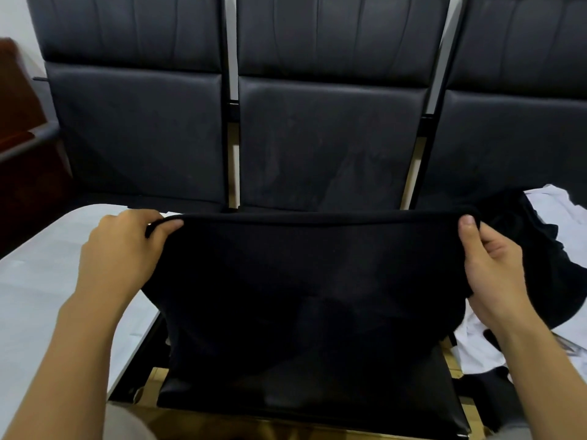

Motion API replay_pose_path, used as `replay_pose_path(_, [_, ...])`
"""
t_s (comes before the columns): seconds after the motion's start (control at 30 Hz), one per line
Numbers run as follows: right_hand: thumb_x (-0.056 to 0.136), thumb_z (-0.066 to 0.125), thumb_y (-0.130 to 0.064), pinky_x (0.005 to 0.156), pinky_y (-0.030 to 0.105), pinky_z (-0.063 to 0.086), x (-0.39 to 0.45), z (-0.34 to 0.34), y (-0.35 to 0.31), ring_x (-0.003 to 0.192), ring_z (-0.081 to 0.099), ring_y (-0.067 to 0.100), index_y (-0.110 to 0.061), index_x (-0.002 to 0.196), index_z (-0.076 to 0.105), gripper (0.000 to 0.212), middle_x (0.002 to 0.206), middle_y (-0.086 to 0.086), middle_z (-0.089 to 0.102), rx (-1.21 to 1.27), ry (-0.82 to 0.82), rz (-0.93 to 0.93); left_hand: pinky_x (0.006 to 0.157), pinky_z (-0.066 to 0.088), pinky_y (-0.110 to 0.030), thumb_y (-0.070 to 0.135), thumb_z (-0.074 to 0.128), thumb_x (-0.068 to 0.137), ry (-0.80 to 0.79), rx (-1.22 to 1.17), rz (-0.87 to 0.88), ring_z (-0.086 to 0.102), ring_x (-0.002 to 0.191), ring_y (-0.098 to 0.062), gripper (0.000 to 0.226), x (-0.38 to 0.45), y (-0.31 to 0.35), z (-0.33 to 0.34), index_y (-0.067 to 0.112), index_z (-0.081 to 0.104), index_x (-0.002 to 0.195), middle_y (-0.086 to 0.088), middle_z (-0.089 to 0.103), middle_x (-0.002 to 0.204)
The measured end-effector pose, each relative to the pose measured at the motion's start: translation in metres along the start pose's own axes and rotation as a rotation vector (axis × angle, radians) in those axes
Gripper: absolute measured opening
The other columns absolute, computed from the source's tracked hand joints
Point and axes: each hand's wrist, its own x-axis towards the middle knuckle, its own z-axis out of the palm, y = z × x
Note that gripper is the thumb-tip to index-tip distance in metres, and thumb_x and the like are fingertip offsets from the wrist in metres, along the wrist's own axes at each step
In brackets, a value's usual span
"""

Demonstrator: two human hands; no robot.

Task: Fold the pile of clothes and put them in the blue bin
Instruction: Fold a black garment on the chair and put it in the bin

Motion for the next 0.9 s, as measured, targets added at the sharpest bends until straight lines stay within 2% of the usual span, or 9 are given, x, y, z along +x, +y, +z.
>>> replay_pose_path(0.1, [0.102, 0.051, -0.033, 0.06, 0.019, 0.045, 0.007, -0.005, 0.007, 0.062, 0.049, 0.002, -0.02, 0.069, 0.057, 0.037, 0.064, -0.01, 0.053, -0.066, 0.139, -0.068, 0.057, 0.04, -0.032, 0.031, 0.063, 0.094, -0.11, -0.109, 0.055, 0.056, 0.066, -0.025, 0.029, 0.001, 0.0, -0.003, 0.017, 0.066, 0.068, -0.007, 0.061, 0.061])
replay_pose_path(0.17, [0.102, 0.052, -0.02, 0.078, 0.027, 0.047, 0.013, -0.007, 0.015, 0.082, 0.056, 0.004, -0.023, 0.092, 0.065, 0.016, 0.089, -0.004, 0.061, -0.228, 0.152, -0.108, 0.054, 0.041, -0.028, 0.026, 0.062, 0.095, -0.211, -0.335, 0.032, 0.058, 0.057, -0.024, 0.026, -0.002, 0.01, -0.005, 0.014, 0.068, 0.073, -0.01, 0.063, 0.058])
replay_pose_path(0.27, [0.094, 0.061, -0.005, 0.101, 0.028, 0.046, 0.004, 0.013, 0.016, 0.12, 0.052, 0.01, -0.021, 0.139, 0.05, 0.049, 0.136, -0.002, 0.053, -0.444, -0.031, -0.169, 0.043, 0.04, -0.023, 0.018, 0.058, 0.098, -0.411, -0.819, -0.05, 0.05, 0.045, -0.014, 0.013, -0.014, 0.039, -0.008, 0.016, 0.07, 0.099, -0.008, 0.059, 0.056])
replay_pose_path(0.37, [0.087, 0.073, -0.013, 0.087, 0.035, 0.058, -0.033, 0.055, -0.01, 0.103, 0.068, 0.017, -0.016, 0.121, 0.062, 0.036, 0.114, 0.002, 0.071, -0.162, -0.427, -0.185, 0.053, 0.052, -0.028, 0.014, 0.053, 0.097, -0.612, -1.155, 0.005, 0.06, 0.061, -0.02, 0.023, -0.029, 0.073, -0.001, 0.005, 0.068, 0.111, -0.016, 0.062, 0.073])
replay_pose_path(0.47, [0.069, 0.085, -0.041, 0.079, 0.031, 0.06, -0.069, 0.089, -0.026, 0.094, 0.071, 0.016, -0.027, 0.122, 0.061, 0.06, 0.1, -0.003, 0.07, -0.04, -0.718, -0.067, 0.088, 0.058, -0.031, 0.009, 0.051, 0.098, -0.728, -1.071, 0.195, 0.07, 0.096, -0.028, 0.026, -0.042, 0.094, 0.009, 0.004, 0.067, 0.118, -0.02, 0.073, 0.098])
replay_pose_path(0.53, [0.069, 0.085, -0.042, 0.077, 0.025, 0.058, -0.076, 0.098, -0.022, 0.097, 0.066, 0.007, -0.036, 0.122, 0.059, 0.059, 0.103, -0.014, 0.062, -0.215, -0.605, -0.209, 0.1, 0.052, -0.031, -0.001, 0.05, 0.099, -0.792, -0.95, 0.26, 0.069, 0.107, -0.026, 0.035, -0.043, 0.096, 0.01, 0.014, 0.063, 0.128, -0.018, 0.074, 0.101])
replay_pose_path(0.63, [0.085, 0.075, -0.027, 0.07, 0.02, 0.05, -0.068, 0.097, -0.012, 0.086, 0.059, 0.004, -0.032, 0.113, 0.067, 0.03, 0.096, -0.019, 0.052, -0.553, -0.382, -0.514, 0.094, 0.053, -0.021, -0.006, 0.054, 0.095, -0.843, -0.85, 0.279, 0.071, 0.103, -0.014, 0.043, -0.049, 0.1, 0.012, 0.022, 0.062, 0.127, -0.008, 0.077, 0.099])
replay_pose_path(0.73, [0.09, 0.068, -0.017, 0.074, 0.024, 0.05, -0.067, 0.099, -0.001, 0.087, 0.058, 0.006, -0.025, 0.112, 0.072, 0.024, 0.097, -0.017, 0.053, -0.59, -0.402, -0.578, 0.081, 0.056, -0.018, 0.002, 0.066, 0.091, -0.638, -0.813, 0.254, 0.074, 0.086, -0.007, 0.03, -0.055, 0.108, 0.022, 0.025, 0.071, 0.109, 0.003, 0.078, 0.086])
replay_pose_path(0.9, [0.095, 0.057, -0.003, 0.074, 0.019, 0.053, -0.071, 0.099, -0.016, 0.088, 0.069, 0.006, -0.02, 0.095, 0.074, 0.024, 0.089, -0.009, 0.072, -0.048, -0.47, -0.213, 0.088, 0.053, -0.032, 0.036, 0.075, 0.083, -0.601, -0.579, 0.413, 0.059, 0.092, -0.011, 0.009, -0.048, 0.095, 0.033, 0.027, 0.072, 0.082, 0.006, 0.054, 0.096])
